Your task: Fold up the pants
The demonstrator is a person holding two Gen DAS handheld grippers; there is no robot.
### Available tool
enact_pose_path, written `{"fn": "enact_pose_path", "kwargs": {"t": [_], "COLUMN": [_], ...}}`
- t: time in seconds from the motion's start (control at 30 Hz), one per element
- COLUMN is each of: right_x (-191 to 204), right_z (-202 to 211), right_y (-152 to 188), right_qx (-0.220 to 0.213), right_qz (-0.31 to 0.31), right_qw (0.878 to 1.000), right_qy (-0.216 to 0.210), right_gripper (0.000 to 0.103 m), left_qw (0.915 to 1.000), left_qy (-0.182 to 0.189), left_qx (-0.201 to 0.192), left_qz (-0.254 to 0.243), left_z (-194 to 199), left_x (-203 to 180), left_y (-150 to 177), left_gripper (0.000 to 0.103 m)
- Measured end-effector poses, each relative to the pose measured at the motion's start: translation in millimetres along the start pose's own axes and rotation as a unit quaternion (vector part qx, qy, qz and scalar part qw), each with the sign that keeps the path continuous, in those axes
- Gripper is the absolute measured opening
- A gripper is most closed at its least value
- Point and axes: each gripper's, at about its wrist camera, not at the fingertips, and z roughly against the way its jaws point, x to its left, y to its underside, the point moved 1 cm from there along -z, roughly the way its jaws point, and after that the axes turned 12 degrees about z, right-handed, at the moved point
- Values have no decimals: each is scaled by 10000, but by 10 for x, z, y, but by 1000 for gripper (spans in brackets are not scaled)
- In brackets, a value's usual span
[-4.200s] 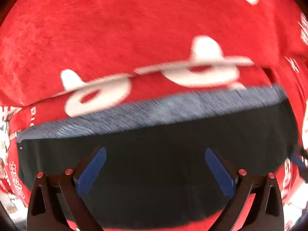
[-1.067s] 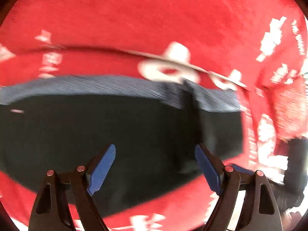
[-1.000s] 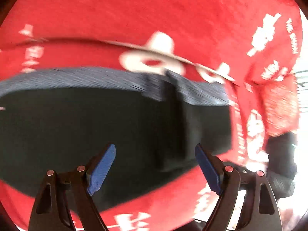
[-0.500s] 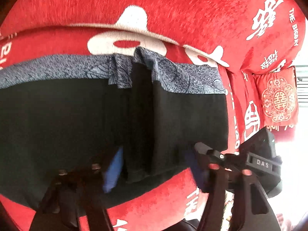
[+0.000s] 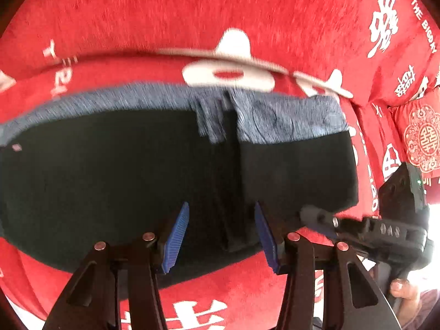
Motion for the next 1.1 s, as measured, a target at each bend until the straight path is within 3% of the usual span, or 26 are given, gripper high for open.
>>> {"fn": "enact_pose_path", "kwargs": {"t": [0.1, 0.17, 0.23, 0.37, 0.47, 0.5, 0.53, 0.6, 0.63, 0.8, 0.93, 1.07, 1.1], "right_x": [190, 282, 377, 396, 385, 376, 358, 386, 391, 458, 480, 445, 420], "right_z": [89, 221, 378, 519, 489, 466, 464, 454, 451, 596, 706, 438, 290], "right_y": [25, 28, -24, -194, -273, -286, -293, -319, -326, -434, -761, -1166, -1235], "right_qx": [417, 392, 251, 68, 25, 12, -10, -12, 2, -100, -335, -347, -248], "right_qz": [574, 892, 1167, 1258, 1177, 1160, 1137, 1115, 1125, 1433, 1615, 1770, 1786], "right_qw": [9974, 9952, 9927, 9918, 9928, 9930, 9933, 9936, 9934, 9887, 9837, 9783, 9777], "right_qy": [118, 113, 174, 230, 222, 226, 216, 198, 199, 434, 713, 1022, 1079], "right_gripper": [25, 25, 25, 25, 25, 25, 25, 25, 25, 25, 25, 25, 25], "left_qw": [9993, 9968, 9941, 9921, 9916, 9911, 9911, 9919, 9923, 9945, 9954, 9988, 9992], "left_qy": [366, 746, 973, 1006, 1038, 1093, 1110, 1004, 936, 572, 533, 239, 118], "left_qx": [51, 266, 400, 580, 739, 747, 731, 763, 788, 699, 697, 330, 273], "left_qz": [-55, -139, -283, -474, -215, -126, -92, -141, -168, -536, -389, -287, -268], "left_z": [102, 88, 18, -154, -253, -247, -233, -227, -227, -221, -234, -172, -166], "left_x": [-31, -118, -233, -367, -299, -256, -230, -211, -205, -258, -162, -141, -138], "left_y": [-100, -152, -166, -149, -152, -149, -144, -144, -142, -87, -47, -44, -51], "left_gripper": [53, 66, 66, 66, 66, 63, 47, 21, 20, 20, 20, 21, 29]}}
